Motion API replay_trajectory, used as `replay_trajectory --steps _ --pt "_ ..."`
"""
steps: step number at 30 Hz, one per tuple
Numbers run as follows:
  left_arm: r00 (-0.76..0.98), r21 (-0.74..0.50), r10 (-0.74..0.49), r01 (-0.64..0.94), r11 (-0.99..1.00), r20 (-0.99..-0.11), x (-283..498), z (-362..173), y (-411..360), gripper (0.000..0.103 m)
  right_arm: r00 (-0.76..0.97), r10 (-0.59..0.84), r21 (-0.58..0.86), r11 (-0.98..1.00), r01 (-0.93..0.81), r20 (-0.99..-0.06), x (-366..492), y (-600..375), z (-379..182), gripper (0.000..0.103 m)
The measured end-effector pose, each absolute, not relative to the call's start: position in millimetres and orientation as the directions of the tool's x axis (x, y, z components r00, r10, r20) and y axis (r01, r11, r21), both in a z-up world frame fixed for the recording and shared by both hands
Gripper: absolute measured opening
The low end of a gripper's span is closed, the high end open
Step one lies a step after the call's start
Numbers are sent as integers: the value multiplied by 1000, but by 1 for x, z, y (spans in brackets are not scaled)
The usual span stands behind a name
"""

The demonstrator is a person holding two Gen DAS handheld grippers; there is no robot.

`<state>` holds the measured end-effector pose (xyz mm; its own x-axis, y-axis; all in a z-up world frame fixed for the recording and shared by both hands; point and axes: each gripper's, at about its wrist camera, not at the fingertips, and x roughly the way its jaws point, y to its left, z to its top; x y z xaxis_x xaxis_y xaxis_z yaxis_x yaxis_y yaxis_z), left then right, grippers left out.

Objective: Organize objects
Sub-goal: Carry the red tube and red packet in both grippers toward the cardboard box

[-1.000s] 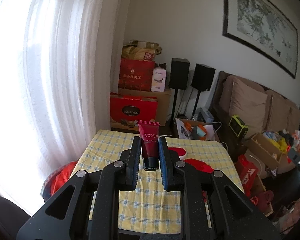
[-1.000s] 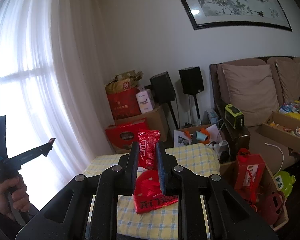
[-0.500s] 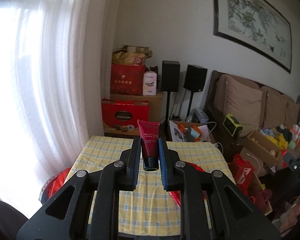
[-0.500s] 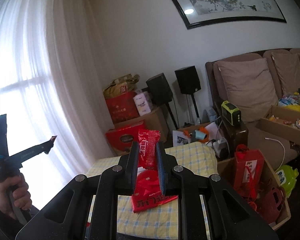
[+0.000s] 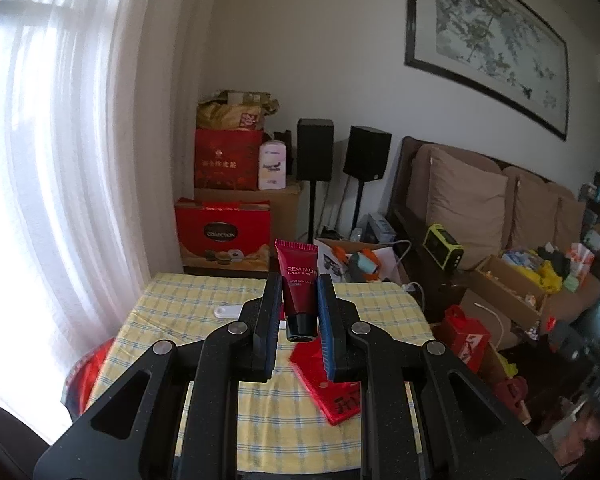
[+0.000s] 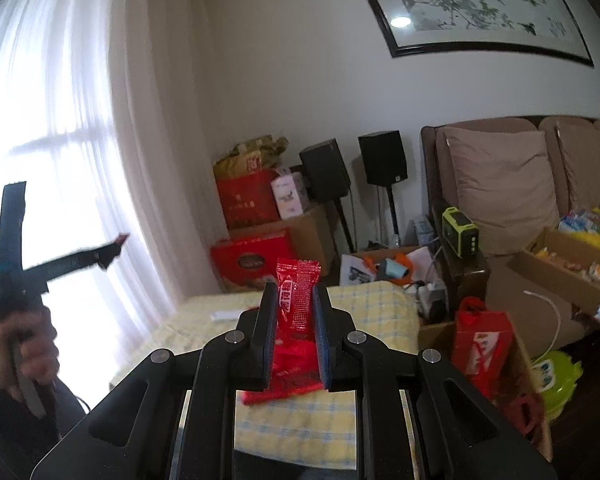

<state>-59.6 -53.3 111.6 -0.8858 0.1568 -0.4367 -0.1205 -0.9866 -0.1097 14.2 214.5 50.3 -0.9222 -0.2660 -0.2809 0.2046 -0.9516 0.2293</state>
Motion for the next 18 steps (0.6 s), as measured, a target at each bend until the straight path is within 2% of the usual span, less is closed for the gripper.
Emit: replay_trajectory --steps 4,7,12,14,18 --pt "-882 -151 197 -145 -978 -428 -65 116 -33 16 -918 -246 185 -963 195 -311 21 223 39 16" --pt "-875 -139 229 -186 -973 -426 -67 117 -8 16 -922 -228 180 -968 178 -313 27 231 31 16" --pt "-856 -111 262 -237 -965 -446 -69 112 34 16 -921 -228 258 -955 148 -315 29 260 7 16" --pt "-849 -107 270 -249 -963 -454 -69 111 48 16 -910 -233 272 -952 141 -343 21 270 2 16" --pt "-836 -90 286 -277 -957 -468 -70 108 75 16 -923 -204 294 -950 106 -327 23 298 0 16"
